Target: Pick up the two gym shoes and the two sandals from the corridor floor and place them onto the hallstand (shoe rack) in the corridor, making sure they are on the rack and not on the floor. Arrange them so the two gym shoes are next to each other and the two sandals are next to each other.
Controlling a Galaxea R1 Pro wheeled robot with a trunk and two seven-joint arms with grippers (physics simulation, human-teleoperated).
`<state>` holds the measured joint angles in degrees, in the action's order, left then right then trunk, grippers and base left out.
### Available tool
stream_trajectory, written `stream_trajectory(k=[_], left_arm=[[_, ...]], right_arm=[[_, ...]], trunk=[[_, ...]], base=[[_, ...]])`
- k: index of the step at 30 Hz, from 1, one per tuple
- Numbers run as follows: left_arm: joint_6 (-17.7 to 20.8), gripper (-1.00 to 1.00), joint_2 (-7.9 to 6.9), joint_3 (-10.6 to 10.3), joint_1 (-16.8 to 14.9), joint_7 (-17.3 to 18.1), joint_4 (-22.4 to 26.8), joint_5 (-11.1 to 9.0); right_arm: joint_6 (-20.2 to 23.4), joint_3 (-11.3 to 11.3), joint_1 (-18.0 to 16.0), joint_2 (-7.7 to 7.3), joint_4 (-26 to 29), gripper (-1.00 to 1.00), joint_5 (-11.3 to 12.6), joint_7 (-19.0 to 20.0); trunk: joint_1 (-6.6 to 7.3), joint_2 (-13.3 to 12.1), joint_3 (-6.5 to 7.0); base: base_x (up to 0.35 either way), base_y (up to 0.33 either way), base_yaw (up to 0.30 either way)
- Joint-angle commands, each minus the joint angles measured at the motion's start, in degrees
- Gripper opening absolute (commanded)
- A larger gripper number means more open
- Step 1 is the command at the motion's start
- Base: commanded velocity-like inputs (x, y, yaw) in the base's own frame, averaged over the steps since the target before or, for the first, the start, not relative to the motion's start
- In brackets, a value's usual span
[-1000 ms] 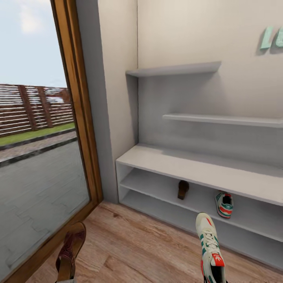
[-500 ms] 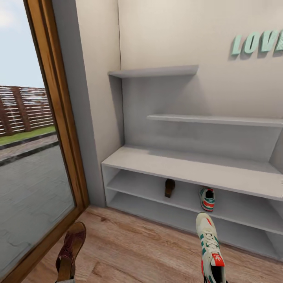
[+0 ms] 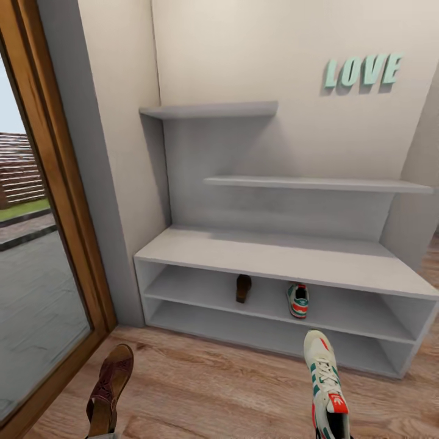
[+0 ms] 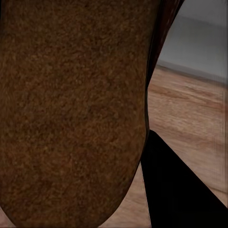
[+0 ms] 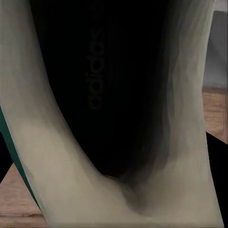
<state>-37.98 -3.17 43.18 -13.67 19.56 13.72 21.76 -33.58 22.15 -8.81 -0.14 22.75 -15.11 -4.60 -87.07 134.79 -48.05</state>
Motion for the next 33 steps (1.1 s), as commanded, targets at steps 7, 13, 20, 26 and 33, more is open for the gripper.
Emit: stream_trajectory(k=[7, 13, 20, 26, 33], left_arm=[[-0.17, -1.0, 0.01, 0.5, -0.05, 0.36, -0.01, 0.44], [-0.26, -1.0, 0.01, 0.5, -0.04, 0.32, -0.01, 0.41], [-0.34, -1.0, 0.01, 0.55, -0.01, 0.33, 0.03, 0.39], [-0.34, -1.0, 0.01, 0.58, -0.03, 0.32, 0.07, 0.39], [-0.34, -1.0, 0.01, 0.53, 0.01, 0.36, 0.12, 0.39]], right_arm=[[-0.1, 0.18, -0.06, 0.27, -0.08, -1.0, -0.54, -0.27], [-0.08, 0.18, -0.06, 0.31, -0.07, -1.0, -0.53, -0.28], [-0.08, 0.18, -0.07, 0.31, -0.08, -1.0, -0.53, -0.3], [-0.08, 0.18, -0.06, 0.31, -0.08, -1.0, -0.53, -0.27], [-0.08, 0.18, -0.06, 0.31, -0.08, -1.0, -0.53, -0.28]], trunk=[[0.01, 0.03, -0.63], [0.01, 0.03, -1.16], [0.01, 0.03, -1.79], [0.01, 0.03, -2.33], [0.01, 0.03, -2.97]], base=[[0.0, 0.0, -0.134], [0.0, 0.08, -0.102], [0.0, 0.143, -0.085], [0.0, 0.017, -0.08], [0.0, 0.1, -0.08]])
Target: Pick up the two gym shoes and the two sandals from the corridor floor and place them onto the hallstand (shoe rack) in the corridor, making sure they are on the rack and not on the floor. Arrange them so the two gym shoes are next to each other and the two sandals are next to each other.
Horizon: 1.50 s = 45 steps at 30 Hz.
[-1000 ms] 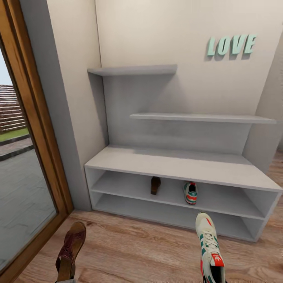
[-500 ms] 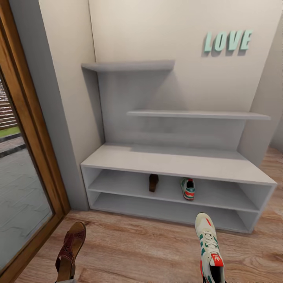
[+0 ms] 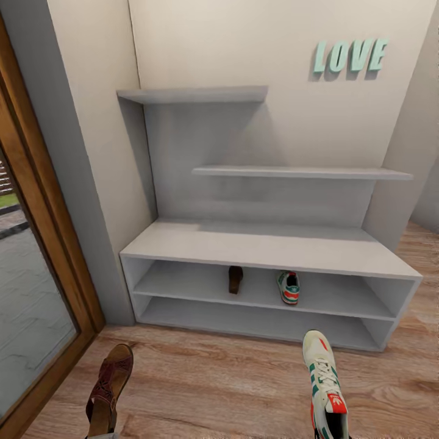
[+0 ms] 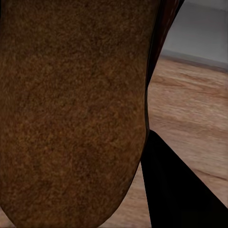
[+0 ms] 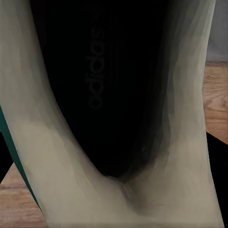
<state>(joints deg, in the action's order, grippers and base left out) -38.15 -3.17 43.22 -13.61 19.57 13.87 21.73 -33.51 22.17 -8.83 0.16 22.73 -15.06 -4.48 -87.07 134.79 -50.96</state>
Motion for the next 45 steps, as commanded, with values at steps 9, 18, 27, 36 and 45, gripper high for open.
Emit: stream_trajectory(k=[9, 18, 27, 36, 45], left_arm=[[-0.21, -1.0, 0.01, 0.46, -0.02, 0.34, 0.01, 0.42], [-0.22, -1.0, 0.01, 0.46, -0.02, 0.37, 0.02, 0.42], [-0.25, -1.0, 0.01, 0.46, -0.01, 0.35, 0.02, 0.42], [-0.22, -1.0, 0.01, 0.46, -0.01, 0.33, 0.05, 0.42], [-0.17, -1.0, 0.01, 0.47, -0.01, 0.32, 0.02, 0.42]], right_arm=[[-0.15, 0.15, -0.05, 0.02, -0.05, -1.0, -0.59, -0.4], [-0.15, 0.15, -0.05, 0.07, -0.05, -1.0, -0.59, -0.38], [-0.15, 0.15, -0.05, 0.1, -0.05, -1.0, -0.59, -0.42], [-0.19, 0.08, -0.05, 0.07, -0.05, -1.0, -0.76, -0.44], [-0.24, 0.06, -0.05, -0.06, -0.05, -1.0, -0.85, -0.44]], trunk=[[0.01, 0.02, -0.87], [0.01, 0.02, -1.68], [0.01, 0.02, -2.5], [0.01, 0.02, -2.99], [0.01, 0.02, -3.03]], base=[[0.0, 0.026, -0.08], [0.0, 0.002, -0.08], [-0.093, 0.053, -0.074], [-0.129, 0.086, -0.015], [-0.01, 0.007, -0.001]])
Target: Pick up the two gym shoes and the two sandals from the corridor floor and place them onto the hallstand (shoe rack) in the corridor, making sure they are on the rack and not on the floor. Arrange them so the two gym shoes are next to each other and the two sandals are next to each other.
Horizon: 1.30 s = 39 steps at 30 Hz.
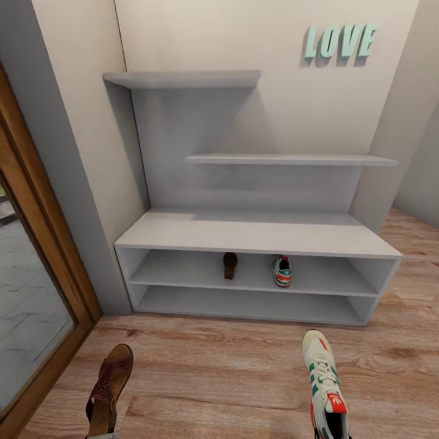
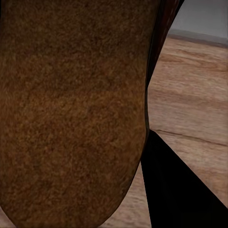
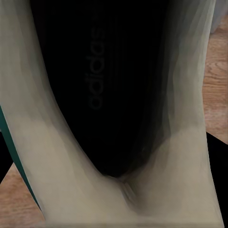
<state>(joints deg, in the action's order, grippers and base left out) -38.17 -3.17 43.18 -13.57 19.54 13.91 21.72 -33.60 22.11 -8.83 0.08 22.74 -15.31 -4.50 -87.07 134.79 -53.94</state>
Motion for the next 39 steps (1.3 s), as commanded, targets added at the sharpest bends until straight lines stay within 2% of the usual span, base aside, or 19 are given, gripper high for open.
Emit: stream_trajectory(k=[1, 17, 24, 31, 34, 39], left_arm=[[-0.16, -1.0, 0.01, 0.51, -0.05, 0.34, -0.02, 0.42], [0.19, -1.0, 0.31, 0.06, -0.22, 0.45, 0.48, 0.84], [0.89, -1.0, 0.67, 0.06, -1.44, 0.34, 0.81, 0.95], [2.19, -1.0, 1.16, -0.01, -6.96, 0.33, 0.77, 1.79], [4.37, -1.0, 1.41, 0.03, -9.19, 0.28, 0.77, 2.86], [11.69, -1.0, 1.85, 0.05, -13.6, -0.19, 0.77, 5.49]], right_arm=[[-0.15, 0.12, -0.05, 0.01, -0.07, -1.0, -0.6, -0.42], [-0.17, 0.49, -0.05, -0.2, -0.06, -1.0, -0.26, -0.7], [-0.16, 0.64, -0.05, -0.3, -0.06, -1.0, -0.17, -0.78], [-0.15, 0.68, -0.05, -0.68, -0.07, -1.0, -0.16, -0.77], [-0.15, 0.66, -0.05, -0.79, -0.07, -1.0, -0.19, -0.77], [-0.15, 0.65, -0.05, -0.86, -0.07, -1.0, -0.24, -0.77]], trunk=[[0.01, 0.02, -0.05], [0.01, 0.02, -0.05], [0.01, 0.02, 0.04], [0.01, 0.02, 0.27], [0.01, 0.02, 0.37], [0.01, 0.02, 0.53]], base=[[0.0, 0.0, 0.0], [0.0, 0.0, 0.0], [0.0, 0.0, -0.102], [0.0, 0.0, -0.228], [0.0, 0.0, -0.244], [0.0, 0.0, -0.246]])
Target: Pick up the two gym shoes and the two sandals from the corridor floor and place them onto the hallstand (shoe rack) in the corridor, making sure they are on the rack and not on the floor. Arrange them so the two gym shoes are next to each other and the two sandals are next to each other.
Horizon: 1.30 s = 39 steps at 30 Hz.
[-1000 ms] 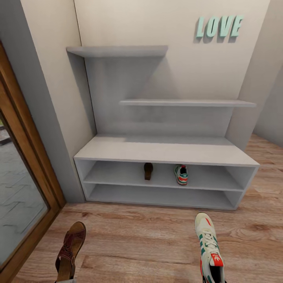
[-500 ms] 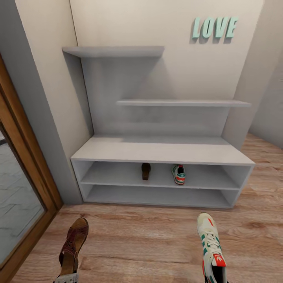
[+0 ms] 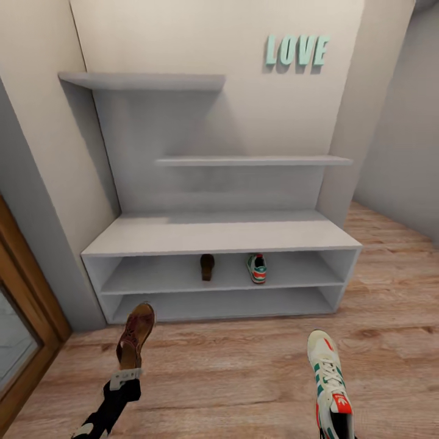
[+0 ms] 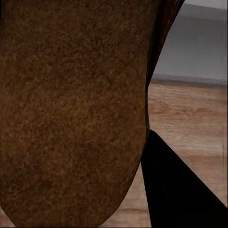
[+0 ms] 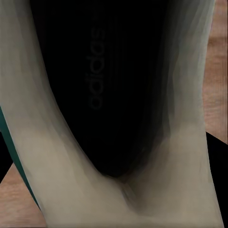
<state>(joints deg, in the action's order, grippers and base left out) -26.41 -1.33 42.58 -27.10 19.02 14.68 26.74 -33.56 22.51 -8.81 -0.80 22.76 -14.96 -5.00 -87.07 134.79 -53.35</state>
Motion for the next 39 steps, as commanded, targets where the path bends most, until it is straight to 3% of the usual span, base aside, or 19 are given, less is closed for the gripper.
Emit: stream_trajectory(k=[1, 7, 11, 14, 16, 17, 19, 33, 39], left_arm=[[0.86, -1.0, 0.06, 0.66, -0.65, 0.17, -0.01, 0.83], [8.67, -1.0, 0.49, 0.59, -5.86, -3.77, -0.01, 3.91], [16.59, -1.0, 1.27, 0.57, -10.55, -9.02, -0.01, 7.17], [20.43, -1.0, 1.26, 0.57, -13.0, -11.88, 0.04, 8.19], [20.64, -1.0, 1.32, 0.57, -13.47, -13.83, 0.06, 8.23], [20.81, -1.0, 1.38, 0.61, -14.37, -18.84, 0.02, 8.19], [20.68, -1.0, 1.58, 0.56, -14.66, -20.76, 0.0, 8.23], [20.46, -1.0, 2.3, 0.23, -14.28, -20.95, -0.02, 8.24], [20.64, -1.0, 2.39, 0.3, -14.51, -20.03, -0.04, 8.22]], right_arm=[[-0.19, 0.26, -0.07, 0.02, -0.09, -1.0, -0.59, -0.27], [-0.19, 0.26, -0.07, -0.16, -0.09, -1.0, -0.6, -0.33], [-0.19, 0.14, -0.07, -0.26, -0.14, -1.0, -0.59, -0.13], [-0.19, -0.06, -0.07, -0.25, -0.17, -1.0, -0.74, -0.02], [-0.19, -0.1, -0.07, -0.23, -0.17, -1.0, -0.76, -0.01], [-0.19, -0.18, -0.07, -0.14, -0.17, -1.0, -0.77, 0.01], [-0.19, -0.21, -0.07, -0.07, -0.17, -1.0, -0.77, 0.0], [-0.1, 0.11, -0.07, 0.01, -0.11, -1.0, -0.48, -0.17], [-0.1, 0.18, -0.07, 0.01, -0.09, -1.0, -0.43, -0.22]], trunk=[[0.01, 0.02, -0.03], [0.01, 0.02, 0.14], [0.01, 0.02, 0.21], [0.01, 0.02, 0.22], [0.01, 0.02, 0.22], [0.01, 0.02, 0.22], [0.01, 0.02, 0.22], [0.01, 0.02, 0.19], [-1.31, 2.43, -1.19]], base=[[0.0, 0.0, -0.247], [0.0, 0.0, -0.247], [0.0, 0.0, -0.228], [0.0, 0.0, -0.102], [0.0, 0.0, -0.014], [0.0, 0.0, -0.003], [0.0, 0.0, -0.001], [0.0, 0.0, 0.0], [0.0, 0.0, 0.0]])
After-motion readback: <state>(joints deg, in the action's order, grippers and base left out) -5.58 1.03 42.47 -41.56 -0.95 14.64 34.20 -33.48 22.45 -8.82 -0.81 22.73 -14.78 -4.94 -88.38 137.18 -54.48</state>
